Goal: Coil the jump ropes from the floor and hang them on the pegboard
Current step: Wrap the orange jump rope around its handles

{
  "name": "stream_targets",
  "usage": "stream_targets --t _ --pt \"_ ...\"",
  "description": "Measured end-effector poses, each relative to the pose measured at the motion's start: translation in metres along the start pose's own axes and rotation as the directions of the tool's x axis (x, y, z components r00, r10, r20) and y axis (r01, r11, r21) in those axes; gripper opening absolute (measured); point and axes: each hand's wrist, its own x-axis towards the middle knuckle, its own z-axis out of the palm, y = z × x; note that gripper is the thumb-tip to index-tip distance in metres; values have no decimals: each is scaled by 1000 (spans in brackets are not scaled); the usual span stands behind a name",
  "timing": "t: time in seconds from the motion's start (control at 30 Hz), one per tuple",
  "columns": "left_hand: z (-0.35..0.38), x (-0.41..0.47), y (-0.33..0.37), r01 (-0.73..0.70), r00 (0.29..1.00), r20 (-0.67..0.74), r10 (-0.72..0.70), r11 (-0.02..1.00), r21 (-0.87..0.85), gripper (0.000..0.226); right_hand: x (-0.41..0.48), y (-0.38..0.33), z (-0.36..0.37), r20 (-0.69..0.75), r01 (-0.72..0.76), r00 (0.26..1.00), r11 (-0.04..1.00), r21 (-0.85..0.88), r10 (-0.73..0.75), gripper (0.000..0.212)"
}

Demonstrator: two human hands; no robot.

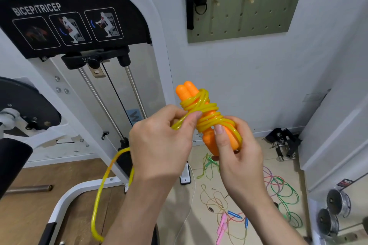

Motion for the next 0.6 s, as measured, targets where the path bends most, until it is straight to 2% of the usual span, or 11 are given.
stream_targets --t 0.1,0.17,0.23,0.33,0.47,0.53,0.6 --pt "4 -6 4 216 973 150 -178 928 -302 17 1 -6 -2 -15 -66 998 991 117 68 24" --pt "7 -12 4 281 955 204 -215 876 -392 17 1 -10 -2 10 -116 993 972 203 117 20" --pt "11 -13 -2 303 948 215 -232 865 -401 21 0 -11 -2 57 -190 982 939 288 182 19" --pt "17 -11 -13 296 945 234 -230 905 -305 29 -2 -8 -5 101 -282 960 899 336 263 29" --pt "21 -12 -17 251 959 174 -222 954 -163 48 -1 -10 -12 100 -277 961 899 340 258 27" --pt "21 -13 -16 275 950 205 -235 942 -191 53 0 -10 -16 111 -267 963 902 340 244 23" --pt "20 -13 -14 320 921 312 -231 908 -271 50 2 -8 -21 135 -279 960 885 372 246 27"
